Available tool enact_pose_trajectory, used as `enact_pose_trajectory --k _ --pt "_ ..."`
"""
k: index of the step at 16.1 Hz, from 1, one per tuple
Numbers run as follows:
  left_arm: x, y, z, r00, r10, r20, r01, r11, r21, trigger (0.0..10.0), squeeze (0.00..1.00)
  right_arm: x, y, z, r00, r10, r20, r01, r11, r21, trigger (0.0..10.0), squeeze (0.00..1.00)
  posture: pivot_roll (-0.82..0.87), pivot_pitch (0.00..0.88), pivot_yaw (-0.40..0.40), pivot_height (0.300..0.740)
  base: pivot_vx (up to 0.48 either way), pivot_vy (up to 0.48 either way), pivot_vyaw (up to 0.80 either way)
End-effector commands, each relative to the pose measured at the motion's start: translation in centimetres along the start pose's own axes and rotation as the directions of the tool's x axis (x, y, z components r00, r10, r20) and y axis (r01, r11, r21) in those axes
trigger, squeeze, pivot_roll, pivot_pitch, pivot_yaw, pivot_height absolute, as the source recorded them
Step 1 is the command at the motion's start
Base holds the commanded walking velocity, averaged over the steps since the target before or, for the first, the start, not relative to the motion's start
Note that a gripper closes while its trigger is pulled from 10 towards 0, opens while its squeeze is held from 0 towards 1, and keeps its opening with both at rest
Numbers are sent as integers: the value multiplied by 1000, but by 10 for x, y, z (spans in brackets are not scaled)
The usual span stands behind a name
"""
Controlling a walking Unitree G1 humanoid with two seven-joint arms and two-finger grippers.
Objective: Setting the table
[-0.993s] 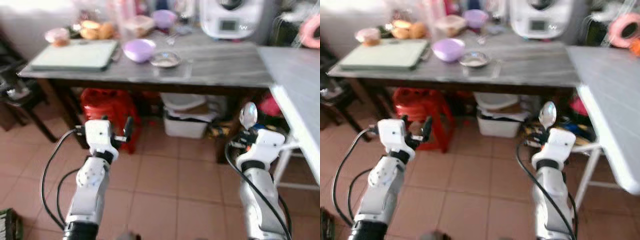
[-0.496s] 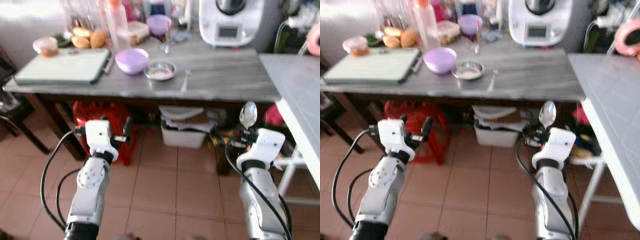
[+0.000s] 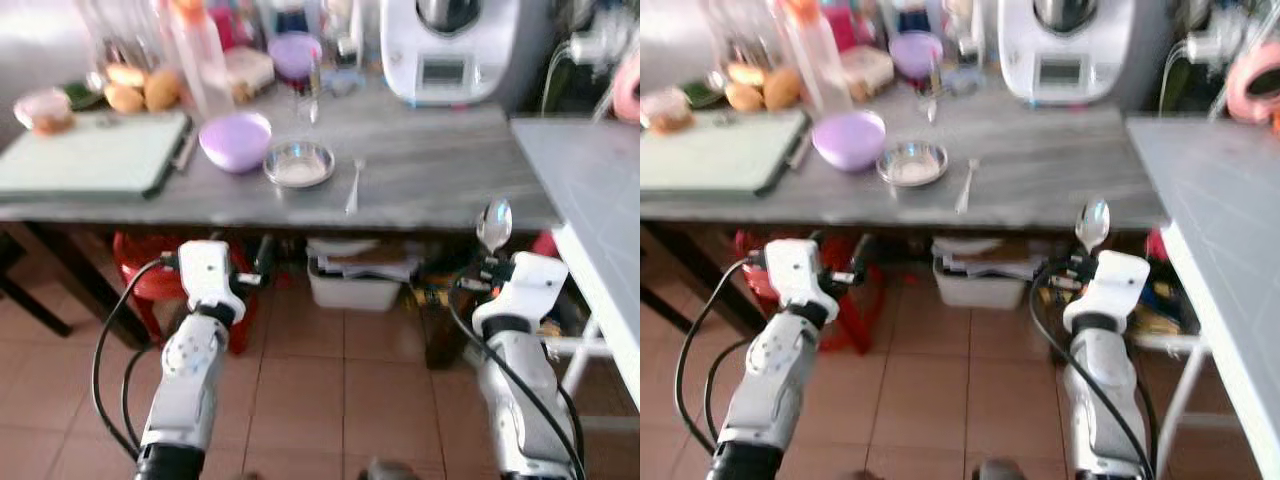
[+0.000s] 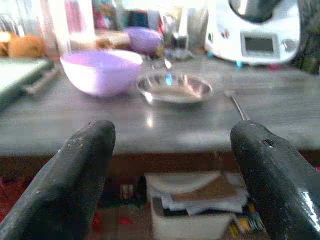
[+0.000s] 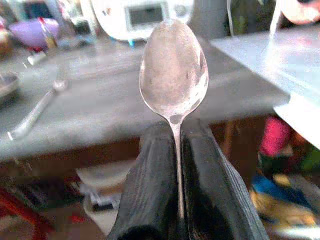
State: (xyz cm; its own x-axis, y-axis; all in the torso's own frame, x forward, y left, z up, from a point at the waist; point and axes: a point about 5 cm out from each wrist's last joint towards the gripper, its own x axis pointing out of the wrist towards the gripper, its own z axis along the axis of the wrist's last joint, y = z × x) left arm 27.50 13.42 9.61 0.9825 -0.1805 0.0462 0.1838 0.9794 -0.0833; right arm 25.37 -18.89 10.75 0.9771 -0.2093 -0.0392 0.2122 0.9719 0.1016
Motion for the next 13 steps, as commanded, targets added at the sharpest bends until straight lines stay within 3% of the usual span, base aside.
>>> enact_pose_trajectory --k 1,6,10,13 --pt "-1 11 3 1000 31 3 -31 999 12 10000 0 2 11 2 999 43 7 -43 999 17 10000 0 -57 0 31 740 458 0 0" --pt "0 9 3 1000 18 -1 -18 1000 8 10000 0 5 14 3 999 50 10 -50 998 24 10000 0 -53 0 32 740 418 0 0" --pt "0 9 2 1000 15 -5 -15 1000 1 10000 0 5 13 2 999 45 9 -45 999 26 10000 0 -54 0 33 740 385 285 0" --pt "-2 12 3 999 41 -12 -41 999 20 10000 0 6 12 1 999 45 2 -45 999 24 10000 0 -52 0 33 740 109 117 0"
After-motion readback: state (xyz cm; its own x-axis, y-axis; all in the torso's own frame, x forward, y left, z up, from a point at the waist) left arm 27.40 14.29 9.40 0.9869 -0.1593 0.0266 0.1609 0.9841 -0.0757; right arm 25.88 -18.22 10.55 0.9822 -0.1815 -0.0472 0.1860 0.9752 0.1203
